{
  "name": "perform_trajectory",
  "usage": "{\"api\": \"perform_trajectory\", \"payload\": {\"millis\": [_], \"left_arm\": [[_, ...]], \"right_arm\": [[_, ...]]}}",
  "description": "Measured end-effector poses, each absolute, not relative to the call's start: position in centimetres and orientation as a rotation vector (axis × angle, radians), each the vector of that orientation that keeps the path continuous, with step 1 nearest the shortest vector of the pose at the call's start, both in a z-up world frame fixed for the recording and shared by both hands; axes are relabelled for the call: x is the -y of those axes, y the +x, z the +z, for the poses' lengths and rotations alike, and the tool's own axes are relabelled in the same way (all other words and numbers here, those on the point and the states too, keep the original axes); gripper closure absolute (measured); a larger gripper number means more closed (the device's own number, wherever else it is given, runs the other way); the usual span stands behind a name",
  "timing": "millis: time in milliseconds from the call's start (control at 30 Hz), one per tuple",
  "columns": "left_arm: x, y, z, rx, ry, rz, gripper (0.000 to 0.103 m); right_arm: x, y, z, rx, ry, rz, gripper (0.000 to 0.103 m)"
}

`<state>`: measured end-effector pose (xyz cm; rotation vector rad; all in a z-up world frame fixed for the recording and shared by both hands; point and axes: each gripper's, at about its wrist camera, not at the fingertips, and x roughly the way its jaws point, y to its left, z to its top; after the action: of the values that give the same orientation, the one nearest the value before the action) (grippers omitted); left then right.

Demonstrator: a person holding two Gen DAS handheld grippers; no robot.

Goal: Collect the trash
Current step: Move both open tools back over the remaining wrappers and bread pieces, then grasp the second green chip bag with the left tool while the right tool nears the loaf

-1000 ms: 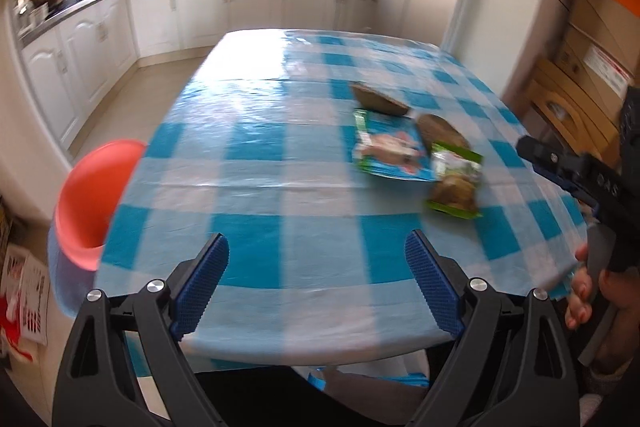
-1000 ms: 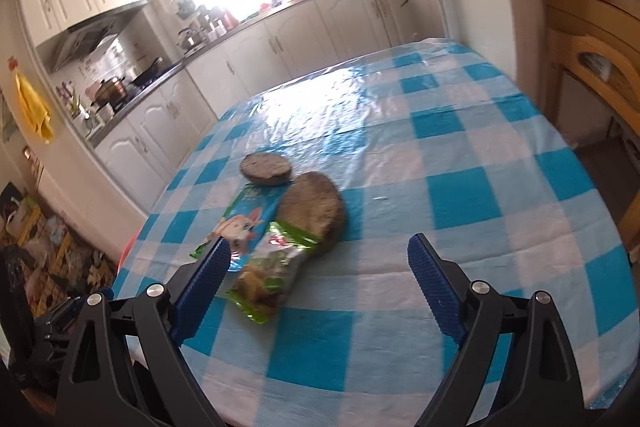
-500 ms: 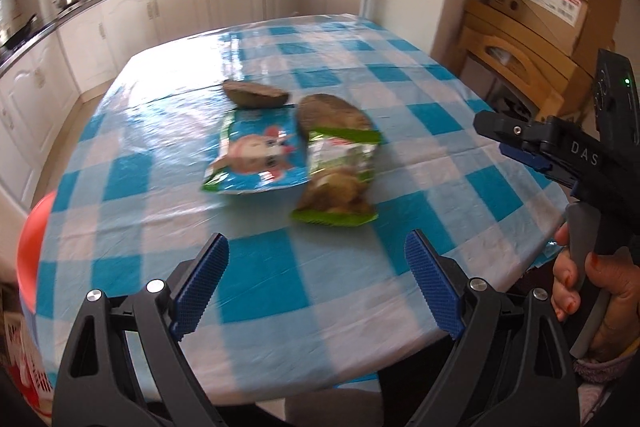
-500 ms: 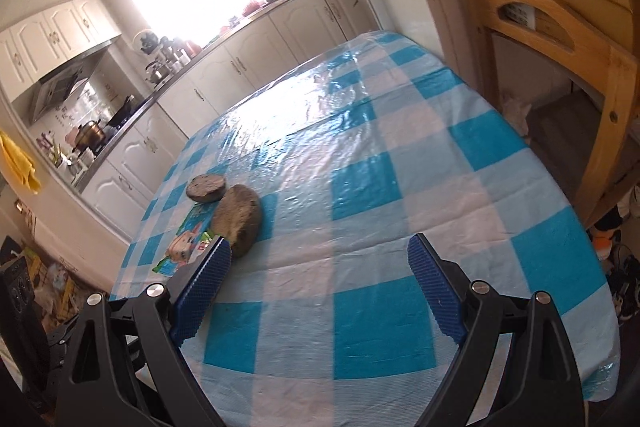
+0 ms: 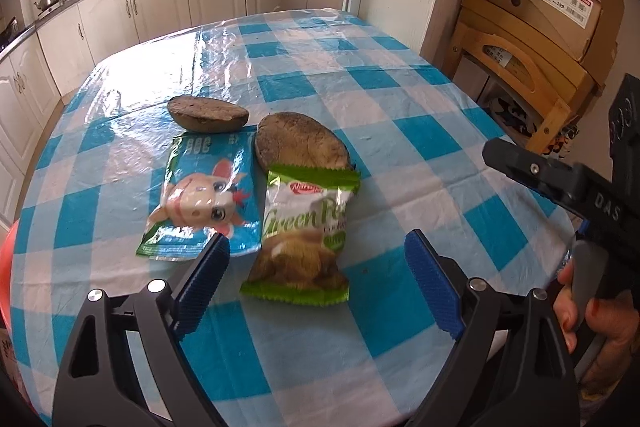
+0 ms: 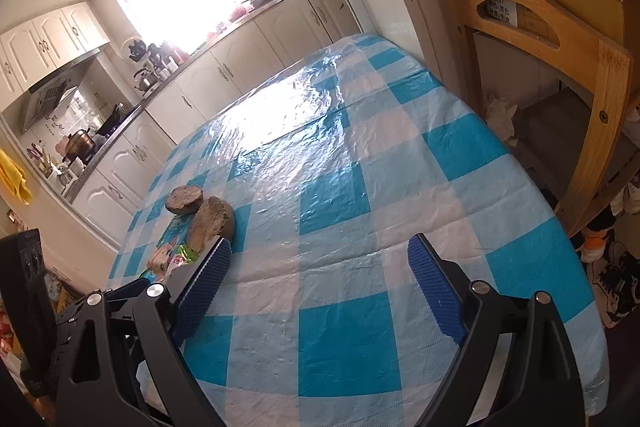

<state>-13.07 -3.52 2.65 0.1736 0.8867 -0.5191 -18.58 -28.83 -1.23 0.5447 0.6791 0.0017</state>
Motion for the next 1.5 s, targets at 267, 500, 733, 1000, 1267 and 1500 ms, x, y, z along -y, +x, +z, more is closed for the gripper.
{"api": "perform_trajectory", "payload": {"millis": [267,500,733,1000,1267,1500], "left_arm": [[4.0,-11.8,2.1,-0.901,0.156,-0.527,0.03],[3.7,-11.5,1.9,-0.889,0.143,-0.522,0.043],[3.0,-11.4,1.9,-0.887,0.111,-0.528,0.053],[2.1,-11.3,2.2,-0.889,0.045,-0.543,0.061],[-0.5,-11.4,3.6,-0.856,-0.058,-0.543,0.063],[-3.3,-11.4,5.3,-0.799,-0.129,-0.525,0.063]], "right_arm": [[28.7,-18.1,-1.5,-0.693,0.543,0.006,0.014],[28.1,-17.4,-1.9,-0.716,0.529,0.015,0.014],[27.3,-17.1,-2.1,-0.73,0.506,0.023,0.014],[25.7,-16.1,-1.8,-0.752,0.448,0.057,0.014],[22.7,-14.0,-1.4,-0.794,0.345,0.129,0.014],[19.9,-11.3,-1.4,-0.848,0.255,0.184,0.014]]}}
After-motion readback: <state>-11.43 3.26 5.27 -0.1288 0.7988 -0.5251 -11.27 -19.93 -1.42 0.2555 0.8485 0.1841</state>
